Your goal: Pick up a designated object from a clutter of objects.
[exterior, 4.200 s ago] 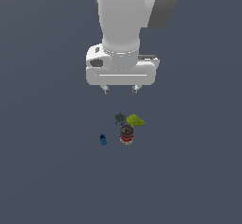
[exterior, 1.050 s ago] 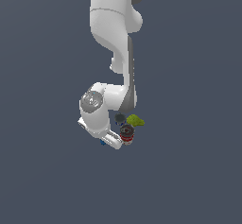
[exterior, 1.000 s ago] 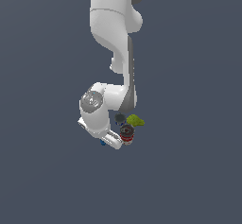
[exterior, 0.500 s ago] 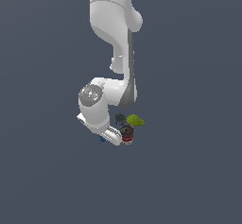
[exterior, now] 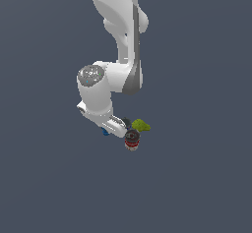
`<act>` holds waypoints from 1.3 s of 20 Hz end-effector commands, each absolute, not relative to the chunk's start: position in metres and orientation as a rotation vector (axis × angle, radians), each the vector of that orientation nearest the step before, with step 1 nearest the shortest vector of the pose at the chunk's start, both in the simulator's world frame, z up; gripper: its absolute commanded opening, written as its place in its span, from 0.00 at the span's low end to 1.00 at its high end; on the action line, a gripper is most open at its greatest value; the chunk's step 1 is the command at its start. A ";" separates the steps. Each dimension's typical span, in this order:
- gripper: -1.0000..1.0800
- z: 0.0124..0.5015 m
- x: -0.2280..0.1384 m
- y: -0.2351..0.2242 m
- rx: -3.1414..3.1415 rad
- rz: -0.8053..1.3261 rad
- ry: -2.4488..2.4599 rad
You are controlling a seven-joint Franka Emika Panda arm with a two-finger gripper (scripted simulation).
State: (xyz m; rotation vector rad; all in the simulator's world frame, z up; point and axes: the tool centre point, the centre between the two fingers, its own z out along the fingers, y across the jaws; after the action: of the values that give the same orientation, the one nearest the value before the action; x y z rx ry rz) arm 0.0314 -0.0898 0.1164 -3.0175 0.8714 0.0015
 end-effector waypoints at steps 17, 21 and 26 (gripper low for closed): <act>0.00 0.267 -0.050 -0.098 -3.017 0.000 0.872; 0.00 0.302 -0.067 -0.099 -3.018 0.000 0.873; 0.00 0.338 -0.085 -0.102 -3.018 0.000 0.873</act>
State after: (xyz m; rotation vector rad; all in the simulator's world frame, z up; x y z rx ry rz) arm -0.0794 -0.1011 0.3272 -3.0175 0.8728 -0.0013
